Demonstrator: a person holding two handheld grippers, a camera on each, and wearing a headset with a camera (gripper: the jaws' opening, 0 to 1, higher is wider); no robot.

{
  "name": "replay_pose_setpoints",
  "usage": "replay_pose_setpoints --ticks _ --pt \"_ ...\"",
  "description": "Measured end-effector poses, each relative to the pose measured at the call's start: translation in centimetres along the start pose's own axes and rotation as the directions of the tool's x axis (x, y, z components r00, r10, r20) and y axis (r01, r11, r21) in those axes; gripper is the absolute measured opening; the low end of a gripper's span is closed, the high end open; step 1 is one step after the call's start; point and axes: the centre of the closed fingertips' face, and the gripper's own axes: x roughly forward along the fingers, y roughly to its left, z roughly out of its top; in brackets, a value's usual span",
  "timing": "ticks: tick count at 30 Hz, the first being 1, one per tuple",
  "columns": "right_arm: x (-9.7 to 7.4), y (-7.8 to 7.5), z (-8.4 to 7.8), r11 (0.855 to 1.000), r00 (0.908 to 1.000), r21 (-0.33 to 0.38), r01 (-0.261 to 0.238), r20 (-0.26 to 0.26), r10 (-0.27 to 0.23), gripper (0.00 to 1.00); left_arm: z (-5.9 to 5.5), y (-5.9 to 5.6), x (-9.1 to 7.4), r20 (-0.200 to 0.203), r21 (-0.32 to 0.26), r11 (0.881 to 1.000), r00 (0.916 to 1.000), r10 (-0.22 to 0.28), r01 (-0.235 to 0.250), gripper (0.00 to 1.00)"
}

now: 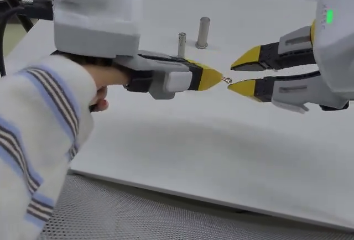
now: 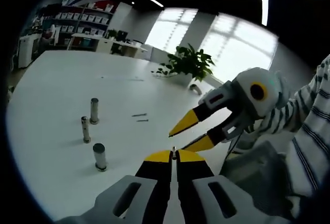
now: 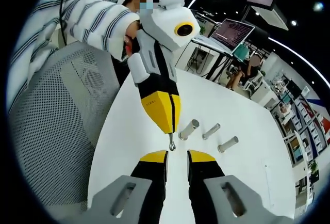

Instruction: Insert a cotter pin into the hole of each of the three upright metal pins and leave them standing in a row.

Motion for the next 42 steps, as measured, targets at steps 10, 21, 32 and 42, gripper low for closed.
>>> replay_pose_setpoints --ticks 10,21,32,42 --pt "0.1 1.1 0.4 0.993 0.9977 0.11 -0.051 0.051 0.045 0.12 -1.1 -7.2 -0.5 0.018 0.136 0.99 0.9988 -0.045 0.042 0.0" --pt "0.3 1.7 0.7 0.992 0.9963 0.106 -0.072 0.054 0.067 0.11 -2.2 -7.9 -0.7 -0.05 0.22 0.973 0.997 -0.059 0.068 0.0" --pt "0.6 3.1 0.3 0.988 0.9903 0.077 -0.136 0.041 0.133 0.08 -3.2 -9.0 0.1 -0.154 0.407 0.906 0.9863 -0.061 0.119 0.0" --pt "0.7 4.2 0.3 0.98 0.9818 0.073 -0.187 0.045 0.184 0.01 -3.8 -8.9 -0.1 -0.207 0.52 0.839 0.9763 -0.063 0.164 0.0"
